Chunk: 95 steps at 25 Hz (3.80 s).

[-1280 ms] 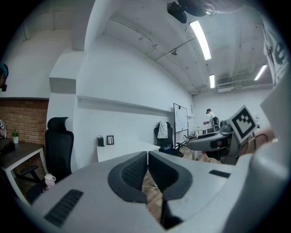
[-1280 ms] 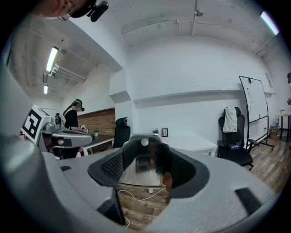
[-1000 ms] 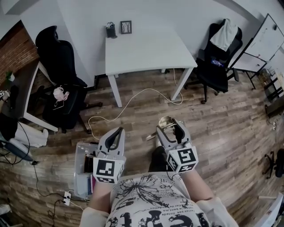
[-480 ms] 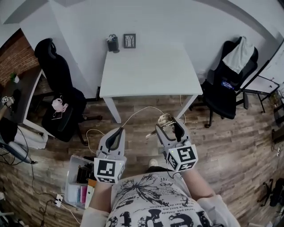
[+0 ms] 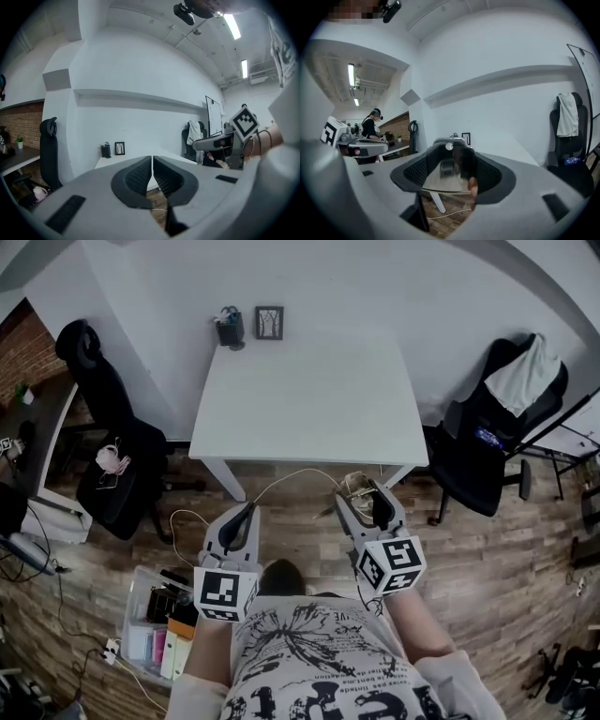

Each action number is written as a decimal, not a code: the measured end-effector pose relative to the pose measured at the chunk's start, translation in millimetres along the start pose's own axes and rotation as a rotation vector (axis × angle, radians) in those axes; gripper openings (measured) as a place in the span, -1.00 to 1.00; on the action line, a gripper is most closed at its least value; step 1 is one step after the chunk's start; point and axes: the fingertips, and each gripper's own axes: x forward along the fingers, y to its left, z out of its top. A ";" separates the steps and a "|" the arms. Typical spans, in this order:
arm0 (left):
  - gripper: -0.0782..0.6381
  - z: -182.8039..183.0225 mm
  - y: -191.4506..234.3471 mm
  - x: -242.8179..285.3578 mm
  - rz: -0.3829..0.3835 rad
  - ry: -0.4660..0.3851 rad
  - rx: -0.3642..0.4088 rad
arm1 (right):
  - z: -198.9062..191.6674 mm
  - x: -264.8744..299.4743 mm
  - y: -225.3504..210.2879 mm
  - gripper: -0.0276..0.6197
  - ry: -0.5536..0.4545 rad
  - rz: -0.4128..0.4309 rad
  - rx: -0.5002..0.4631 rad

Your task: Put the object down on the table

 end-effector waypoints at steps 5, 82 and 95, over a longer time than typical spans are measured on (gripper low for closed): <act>-0.75 -0.9 22.2 52.0 -0.001 -0.004 0.010 | 0.8 52.0 -25.9 -0.05 0.021 -0.007 -0.018; -0.75 24.5 153.7 368.1 -0.070 0.015 -0.013 | 32.2 369.0 -164.7 -0.56 0.154 -0.003 -0.047; -0.75 96.8 118.3 353.9 -0.024 -0.078 0.016 | 145.3 291.6 -181.7 -0.94 -0.206 0.048 -0.007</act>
